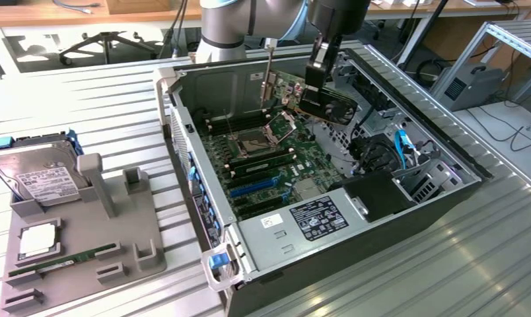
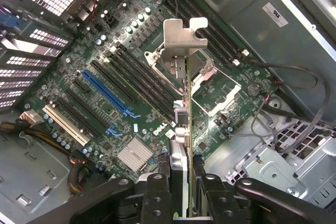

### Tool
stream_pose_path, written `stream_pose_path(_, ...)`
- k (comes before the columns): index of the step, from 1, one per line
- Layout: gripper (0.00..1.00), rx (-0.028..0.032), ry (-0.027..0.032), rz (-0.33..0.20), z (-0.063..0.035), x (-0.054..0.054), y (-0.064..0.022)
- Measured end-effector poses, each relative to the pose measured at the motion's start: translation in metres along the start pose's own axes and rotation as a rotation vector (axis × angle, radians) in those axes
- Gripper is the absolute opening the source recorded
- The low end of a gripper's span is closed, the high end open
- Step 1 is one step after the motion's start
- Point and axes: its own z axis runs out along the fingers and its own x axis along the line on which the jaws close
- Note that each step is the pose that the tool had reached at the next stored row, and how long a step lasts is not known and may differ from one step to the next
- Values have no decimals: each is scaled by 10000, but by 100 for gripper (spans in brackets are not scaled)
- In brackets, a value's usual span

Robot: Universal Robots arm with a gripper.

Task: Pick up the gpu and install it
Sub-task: 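Insert the gpu into the slot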

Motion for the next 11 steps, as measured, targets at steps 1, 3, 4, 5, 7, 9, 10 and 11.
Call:
stream_pose_path(1,27,-1,-1,-16,0,0,0)
stream_pose_path(3,27,-1,-2,-55,0,0,0)
stream_pose_path(4,27,-2,-4,-75,1,0,0)
stream_pose_path(5,27,-2,-5,-99,1,0,0)
stream_pose_path(7,27,-3,-6,-142,1,0,0)
stream_pose_path(9,27,-5,-9,-187,1,0,0)
stream_pose_path(10,27,-5,-10,-206,1,0,0)
stream_pose_path(11,27,-5,-11,-229,2,0,0)
